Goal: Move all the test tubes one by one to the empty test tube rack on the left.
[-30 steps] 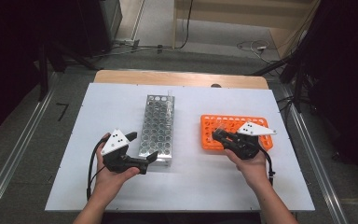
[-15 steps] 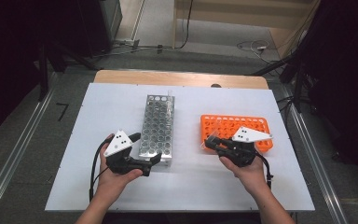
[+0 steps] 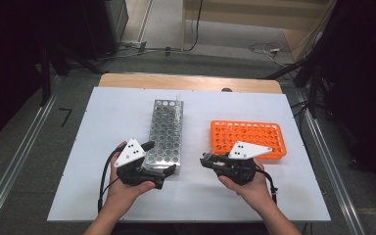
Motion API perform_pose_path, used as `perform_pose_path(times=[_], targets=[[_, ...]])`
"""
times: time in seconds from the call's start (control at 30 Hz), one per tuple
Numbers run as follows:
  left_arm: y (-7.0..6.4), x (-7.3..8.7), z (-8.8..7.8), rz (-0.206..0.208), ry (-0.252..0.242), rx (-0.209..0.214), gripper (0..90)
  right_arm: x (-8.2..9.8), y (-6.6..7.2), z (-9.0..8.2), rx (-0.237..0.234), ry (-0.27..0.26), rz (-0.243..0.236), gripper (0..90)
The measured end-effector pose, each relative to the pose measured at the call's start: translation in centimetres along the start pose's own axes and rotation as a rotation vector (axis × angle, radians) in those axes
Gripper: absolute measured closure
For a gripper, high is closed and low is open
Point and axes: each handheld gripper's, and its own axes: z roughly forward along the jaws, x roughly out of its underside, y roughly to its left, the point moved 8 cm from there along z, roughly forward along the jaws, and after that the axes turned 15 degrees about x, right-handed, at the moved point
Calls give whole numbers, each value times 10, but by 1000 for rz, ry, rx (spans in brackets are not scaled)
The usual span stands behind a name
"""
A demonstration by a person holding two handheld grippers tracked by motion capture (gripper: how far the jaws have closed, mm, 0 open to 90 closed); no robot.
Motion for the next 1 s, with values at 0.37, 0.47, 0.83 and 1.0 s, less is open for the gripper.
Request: perform_pose_path(times=[0.37,0.47,0.83,1.0], targets=[[-18,-6,8,16,-12,65,27,3,26,6,-57,31,-38,734],[-24,-7,11,22,-10,85,54,4,31,8,-70,37,-48,734],[-44,-10,21,42,-8,153,297,6,45,12,-99,54,-69,734],[-51,-10,25,62,-4,185,466,5,52,12,-111,57,-74,734]])
